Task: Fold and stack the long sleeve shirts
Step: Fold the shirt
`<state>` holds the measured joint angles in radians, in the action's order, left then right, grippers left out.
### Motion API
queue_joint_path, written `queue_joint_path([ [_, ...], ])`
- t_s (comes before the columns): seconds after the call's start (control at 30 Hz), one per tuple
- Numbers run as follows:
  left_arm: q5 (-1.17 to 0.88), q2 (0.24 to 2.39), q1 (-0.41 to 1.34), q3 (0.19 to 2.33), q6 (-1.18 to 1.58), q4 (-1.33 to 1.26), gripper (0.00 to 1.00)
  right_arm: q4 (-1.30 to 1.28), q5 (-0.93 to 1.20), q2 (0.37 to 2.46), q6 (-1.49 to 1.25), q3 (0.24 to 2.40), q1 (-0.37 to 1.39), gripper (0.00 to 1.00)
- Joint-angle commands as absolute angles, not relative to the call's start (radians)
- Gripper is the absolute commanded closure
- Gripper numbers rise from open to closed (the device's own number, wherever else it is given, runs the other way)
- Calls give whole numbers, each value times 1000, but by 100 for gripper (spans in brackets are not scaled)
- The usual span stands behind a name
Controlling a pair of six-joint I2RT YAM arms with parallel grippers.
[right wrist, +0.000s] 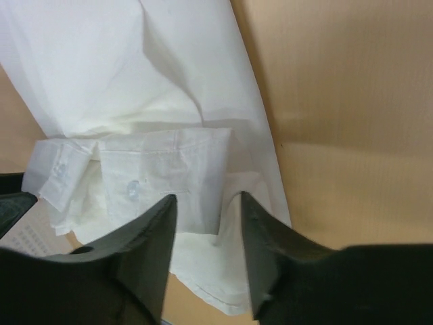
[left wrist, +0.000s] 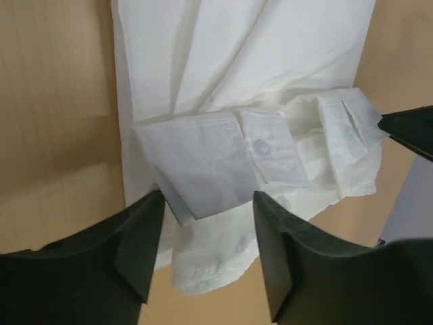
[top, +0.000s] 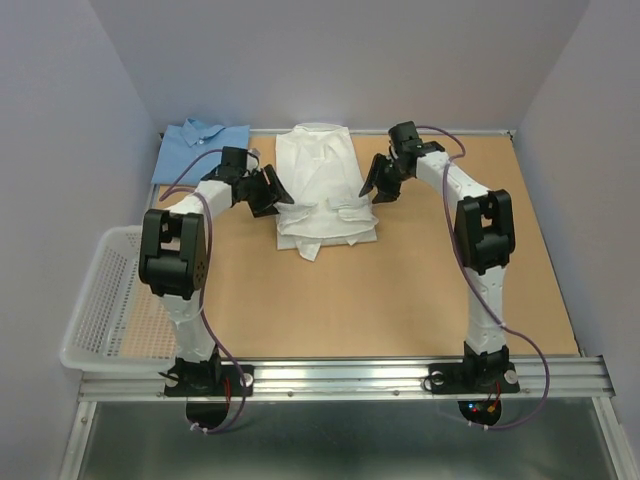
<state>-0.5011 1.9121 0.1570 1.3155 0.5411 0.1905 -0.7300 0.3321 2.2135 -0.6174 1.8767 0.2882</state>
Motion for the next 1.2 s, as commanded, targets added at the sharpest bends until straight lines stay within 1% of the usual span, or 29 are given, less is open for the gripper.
queue_joint_path([
  [0.0,-499,1829,144,1410,529,163,27,-701,295,2187,-563,1985,281,45],
  [0.03,-494,1807,144,1420,526,161,22,-701,282,2181,-558,1993,281,42],
  [0.07,-485,1798,144,1442,522,153,21,-701,270,2171,-551,2008,278,35],
  [0.17,-441,1744,144,1459,506,152,18,-700,223,2145,-528,2014,272,29],
  [0.27,-382,1655,144,1395,496,130,18,-695,195,2083,-471,1985,270,29],
  [0.33,-356,1579,144,1341,497,123,19,-684,190,2025,-431,1910,272,29],
  [0.4,-325,1522,144,1243,492,117,19,-667,189,1978,-417,1827,272,31],
  [0.43,-316,1497,144,1206,491,118,21,-635,190,1947,-411,1733,272,31],
  [0.53,-299,1396,144,1056,498,98,25,-554,183,1841,-410,1591,270,36],
  [0.57,-287,1355,144,989,503,92,27,-539,178,1801,-410,1513,268,38],
  [0.67,-296,1298,144,865,528,72,28,-482,195,1746,-423,1358,264,39],
  [0.77,-304,1281,146,792,549,37,28,-394,253,1710,-452,1251,259,40],
  [0.87,-305,1310,147,724,558,9,28,-310,310,1689,-506,1120,258,40],
  [0.93,-308,1336,149,707,564,5,28,-226,336,1677,-552,1066,258,40],
  [1.0,-319,1394,150,681,575,-66,31,-137,348,1672,-581,995,256,40],
  [1.17,-331,1502,166,692,591,-110,34,-16,393,1693,-609,919,258,40],
])
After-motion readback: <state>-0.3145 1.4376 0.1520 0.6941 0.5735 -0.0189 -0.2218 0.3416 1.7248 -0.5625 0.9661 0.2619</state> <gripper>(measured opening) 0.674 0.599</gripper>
